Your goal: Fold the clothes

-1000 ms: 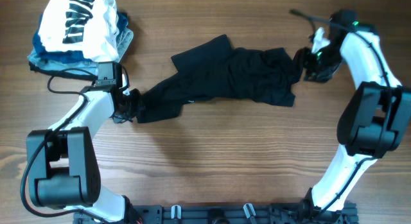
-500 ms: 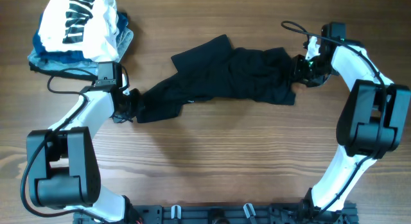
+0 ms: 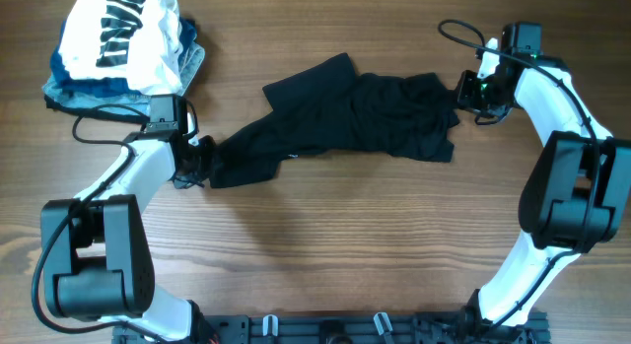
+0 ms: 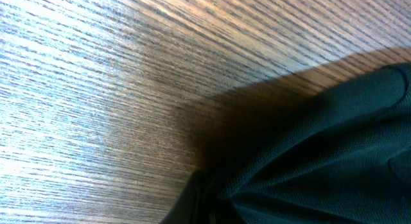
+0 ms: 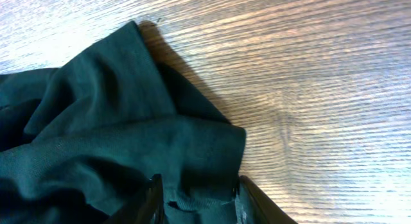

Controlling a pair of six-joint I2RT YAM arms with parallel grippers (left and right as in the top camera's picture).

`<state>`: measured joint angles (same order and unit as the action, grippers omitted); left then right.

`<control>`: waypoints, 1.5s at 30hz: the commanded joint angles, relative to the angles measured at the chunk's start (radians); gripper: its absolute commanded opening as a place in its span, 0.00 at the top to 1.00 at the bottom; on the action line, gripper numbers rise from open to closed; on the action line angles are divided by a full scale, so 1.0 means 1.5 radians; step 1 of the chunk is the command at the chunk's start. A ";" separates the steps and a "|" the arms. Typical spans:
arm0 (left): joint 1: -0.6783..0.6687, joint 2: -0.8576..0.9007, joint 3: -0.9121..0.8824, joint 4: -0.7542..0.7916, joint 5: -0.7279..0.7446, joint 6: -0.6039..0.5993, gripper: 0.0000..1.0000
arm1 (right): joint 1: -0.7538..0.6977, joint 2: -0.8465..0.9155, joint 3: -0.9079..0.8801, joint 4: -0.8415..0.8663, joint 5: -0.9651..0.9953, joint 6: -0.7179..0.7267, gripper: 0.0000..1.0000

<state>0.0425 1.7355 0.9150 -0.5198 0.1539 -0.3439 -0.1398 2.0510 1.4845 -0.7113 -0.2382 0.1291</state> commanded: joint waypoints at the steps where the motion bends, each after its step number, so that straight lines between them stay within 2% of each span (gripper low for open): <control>1: 0.004 0.006 -0.005 0.003 -0.009 -0.006 0.96 | 0.017 0.002 -0.011 0.011 -0.002 -0.012 0.63; 19: 0.004 0.006 -0.005 0.008 -0.009 -0.006 0.96 | 0.051 0.036 -0.014 -0.005 0.021 0.015 0.64; 21: 0.004 0.006 -0.005 0.008 -0.009 -0.006 0.96 | 0.051 0.036 -0.014 -0.003 0.024 0.023 0.69; 23: 0.004 0.006 -0.005 0.008 -0.009 -0.006 0.96 | 0.051 0.036 -0.014 -0.002 0.024 0.023 0.78; 24: 0.004 0.006 -0.005 0.008 -0.009 -0.006 0.96 | 0.051 0.036 -0.014 -0.002 0.024 0.024 0.80; 29: 0.004 0.006 -0.005 0.008 -0.009 -0.006 0.96 | 0.051 0.036 -0.014 -0.002 0.024 0.026 0.78; 31: 0.004 0.006 -0.005 0.008 -0.009 -0.006 0.96 | 0.051 0.036 -0.014 -0.002 0.027 0.029 0.68; 34: 0.004 0.006 -0.005 0.008 -0.009 -0.006 0.96 | 0.051 0.037 -0.016 -0.005 0.057 0.043 0.68; 39: 0.004 0.006 -0.005 0.008 -0.009 -0.006 0.96 | 0.051 0.037 -0.018 0.007 0.055 0.054 0.76; 45: 0.004 0.006 -0.005 0.008 -0.009 -0.006 0.96 | 0.051 0.037 -0.051 0.037 0.054 0.067 0.80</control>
<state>0.0425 1.7355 0.9150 -0.5110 0.1539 -0.3439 -0.0658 2.0800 1.4414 -0.6678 -0.1745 0.2031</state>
